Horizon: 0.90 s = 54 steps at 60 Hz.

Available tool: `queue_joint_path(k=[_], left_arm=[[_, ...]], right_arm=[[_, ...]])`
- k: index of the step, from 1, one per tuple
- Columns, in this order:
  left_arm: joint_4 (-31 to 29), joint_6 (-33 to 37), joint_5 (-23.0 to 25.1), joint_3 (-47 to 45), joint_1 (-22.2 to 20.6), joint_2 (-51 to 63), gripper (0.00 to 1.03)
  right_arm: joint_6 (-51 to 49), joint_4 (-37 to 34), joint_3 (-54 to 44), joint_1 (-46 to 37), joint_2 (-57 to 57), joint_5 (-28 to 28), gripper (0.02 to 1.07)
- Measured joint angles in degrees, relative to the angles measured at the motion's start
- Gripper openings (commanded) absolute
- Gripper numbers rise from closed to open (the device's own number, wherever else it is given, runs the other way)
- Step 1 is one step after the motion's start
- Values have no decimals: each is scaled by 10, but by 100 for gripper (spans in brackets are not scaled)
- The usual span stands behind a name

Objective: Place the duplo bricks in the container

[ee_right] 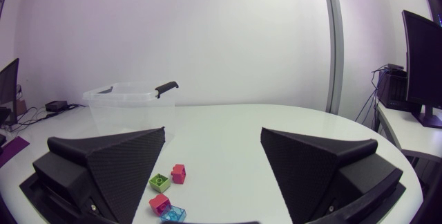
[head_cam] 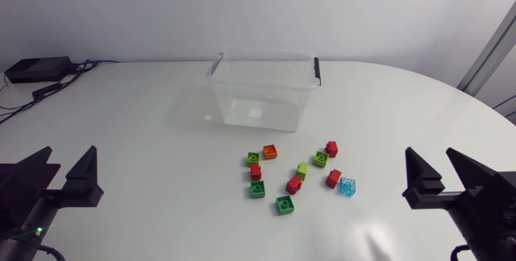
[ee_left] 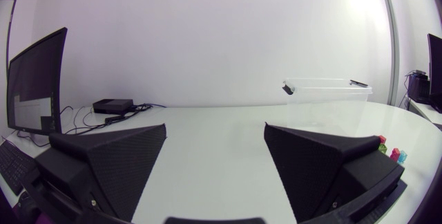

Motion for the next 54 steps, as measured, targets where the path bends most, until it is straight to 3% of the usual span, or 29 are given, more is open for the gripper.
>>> queue_joint_path(k=[39,54], left_arm=[[-1,0,0,0,-11,0,99],[-46,-4,0,34,-18,5,99]], right_arm=[[0,0,0,5,-2,0,102],[0,-12,7,12,0,0,102]])
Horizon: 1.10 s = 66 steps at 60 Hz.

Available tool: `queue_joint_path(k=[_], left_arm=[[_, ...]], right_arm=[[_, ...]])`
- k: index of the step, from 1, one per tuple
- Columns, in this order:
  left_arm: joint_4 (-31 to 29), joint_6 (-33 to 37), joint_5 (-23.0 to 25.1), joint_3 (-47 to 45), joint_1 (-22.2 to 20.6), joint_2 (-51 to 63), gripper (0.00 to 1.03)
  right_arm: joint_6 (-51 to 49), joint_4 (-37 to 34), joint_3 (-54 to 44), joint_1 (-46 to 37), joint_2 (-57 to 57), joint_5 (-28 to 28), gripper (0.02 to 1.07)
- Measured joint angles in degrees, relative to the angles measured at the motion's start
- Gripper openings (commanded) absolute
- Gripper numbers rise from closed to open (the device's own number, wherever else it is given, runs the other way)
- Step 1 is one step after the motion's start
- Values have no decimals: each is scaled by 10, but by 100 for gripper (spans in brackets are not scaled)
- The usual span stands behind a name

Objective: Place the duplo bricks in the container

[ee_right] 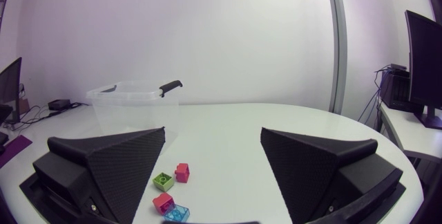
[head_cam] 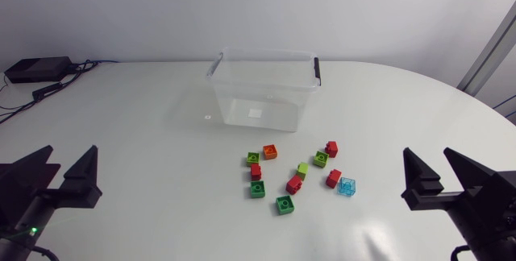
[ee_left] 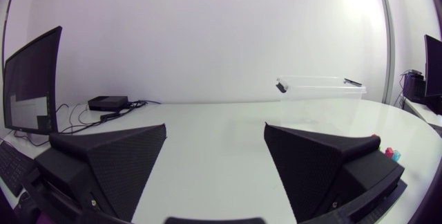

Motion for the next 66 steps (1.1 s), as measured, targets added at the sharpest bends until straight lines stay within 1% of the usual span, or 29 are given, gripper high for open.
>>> queue_joint_path(k=[5,13,20,24,28,36,39,43,46,52,60,66], left_arm=[[-3,-1,0,36,-12,36,99],[-15,-14,0,119,-29,153,99],[-44,-18,0,192,-71,267,97],[-82,-22,0,236,-99,336,97],[-122,-21,0,284,-139,414,95],[-167,-8,5,358,-184,557,95],[-180,-6,17,381,-201,605,95],[-185,6,53,400,-219,656,95],[-186,22,73,409,-227,684,95],[-191,75,87,434,-230,749,95],[-243,179,104,496,-243,843,95],[-266,243,138,522,-269,883,96]], right_arm=[[0,-4,20,3,19,0,102],[0,-4,69,3,85,1,102],[0,-4,105,3,145,7,102],[0,-5,123,3,179,9,102],[0,-9,135,3,206,8,102],[0,-42,166,3,268,-3,102],[0,-54,178,2,294,-9,102],[-3,-66,191,-5,327,-18,102],[-10,-76,198,-10,349,-26,102],[-16,-95,205,-23,377,-48,102],[-23,-119,219,-61,421,-86,102],[-29,-136,234,-82,468,-124,102]])
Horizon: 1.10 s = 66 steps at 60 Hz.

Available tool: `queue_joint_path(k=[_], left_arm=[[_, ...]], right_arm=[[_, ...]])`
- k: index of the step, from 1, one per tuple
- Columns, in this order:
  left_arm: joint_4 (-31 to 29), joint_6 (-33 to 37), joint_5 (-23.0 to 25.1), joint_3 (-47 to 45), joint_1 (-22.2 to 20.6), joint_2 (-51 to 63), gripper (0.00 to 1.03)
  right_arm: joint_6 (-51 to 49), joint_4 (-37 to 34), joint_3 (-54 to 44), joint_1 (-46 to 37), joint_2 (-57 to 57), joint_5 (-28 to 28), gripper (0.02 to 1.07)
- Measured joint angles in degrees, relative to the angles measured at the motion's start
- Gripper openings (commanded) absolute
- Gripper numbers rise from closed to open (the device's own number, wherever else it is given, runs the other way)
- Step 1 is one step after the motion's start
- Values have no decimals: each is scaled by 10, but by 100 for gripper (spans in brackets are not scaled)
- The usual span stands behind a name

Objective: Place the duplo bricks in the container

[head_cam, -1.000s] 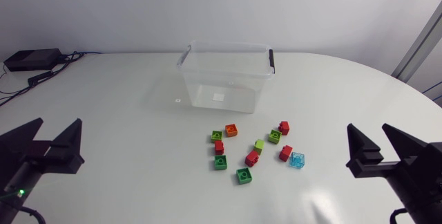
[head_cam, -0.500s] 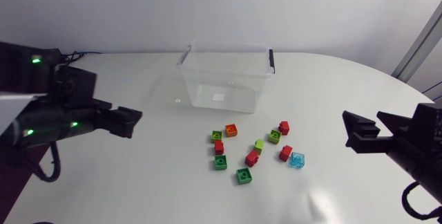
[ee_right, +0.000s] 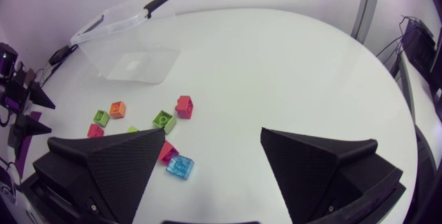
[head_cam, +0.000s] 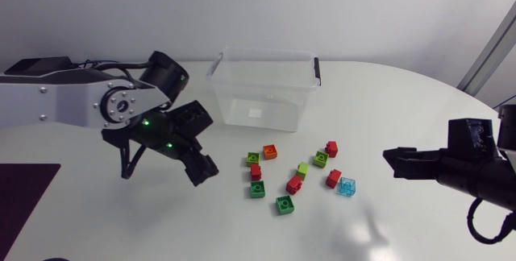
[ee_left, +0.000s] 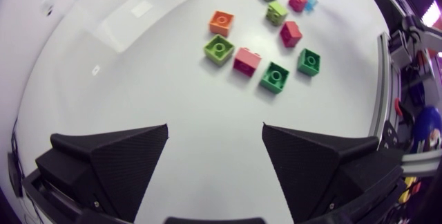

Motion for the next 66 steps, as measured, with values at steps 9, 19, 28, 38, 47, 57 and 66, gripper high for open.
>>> queue_joint_path(k=[9,19,28,38,47,57,66], left_arm=[[-3,71,9,3,-67,15,95],[3,130,24,11,-106,76,95],[3,170,53,18,-106,128,94],[3,189,77,56,-105,166,91],[2,195,86,104,-105,201,89],[-9,196,89,134,-105,229,89],[-53,202,95,156,-105,240,85]], right_arm=[[-5,-37,14,-22,43,-33,102],[-67,-88,39,-21,54,-38,102],[-191,-102,44,-21,60,-68,102],[-285,-127,42,-13,76,-78,102],[-320,-122,42,-10,114,-99,102],[-339,-122,42,-10,142,-111,102],[-349,-120,42,-18,142,-112,102]])
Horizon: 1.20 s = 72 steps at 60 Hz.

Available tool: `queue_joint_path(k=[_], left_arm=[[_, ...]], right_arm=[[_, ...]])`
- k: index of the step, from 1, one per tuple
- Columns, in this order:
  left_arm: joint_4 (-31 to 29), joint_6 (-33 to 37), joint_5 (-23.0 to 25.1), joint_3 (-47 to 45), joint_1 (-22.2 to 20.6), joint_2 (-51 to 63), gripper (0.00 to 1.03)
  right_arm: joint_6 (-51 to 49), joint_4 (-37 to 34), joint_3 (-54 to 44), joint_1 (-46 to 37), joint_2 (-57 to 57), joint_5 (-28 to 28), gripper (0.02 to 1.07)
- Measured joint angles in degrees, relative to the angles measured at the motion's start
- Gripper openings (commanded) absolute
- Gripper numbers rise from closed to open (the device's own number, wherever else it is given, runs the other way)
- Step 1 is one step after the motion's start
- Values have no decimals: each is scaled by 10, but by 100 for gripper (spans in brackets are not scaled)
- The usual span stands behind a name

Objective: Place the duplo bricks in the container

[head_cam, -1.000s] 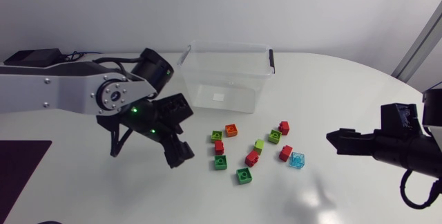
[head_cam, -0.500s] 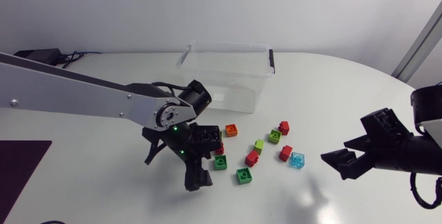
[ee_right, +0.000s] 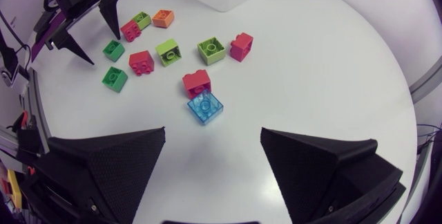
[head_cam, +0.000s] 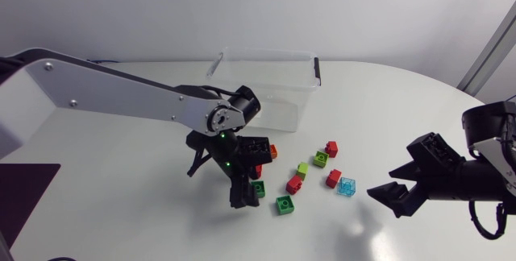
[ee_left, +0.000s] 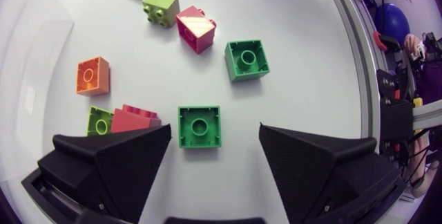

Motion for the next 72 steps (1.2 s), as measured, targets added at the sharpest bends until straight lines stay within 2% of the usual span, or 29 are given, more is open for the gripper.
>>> queue_joint_path(k=[21,32,35,41,44,47,55,72], left_arm=[[-86,10,5,59,-1,46,79],[-88,-8,-14,67,-2,57,73],[-86,-17,-24,67,-5,58,65],[-76,-37,-35,71,-9,61,59],[-73,-49,-37,73,-11,63,49],[-73,-58,-37,78,-12,66,45],[-69,-76,-41,85,-18,72,42],[-69,-81,-50,58,-23,44,39]], right_arm=[[-15,0,0,-4,-1,2,102],[-21,0,-1,-4,-8,5,102],[-21,0,-4,-4,-9,5,102],[-21,-2,-10,-3,-13,5,102],[-21,-2,-12,-2,-15,11,102],[-21,0,-15,1,-16,17,102],[-23,13,-16,4,-13,19,99],[-55,65,-16,49,75,20,99]])
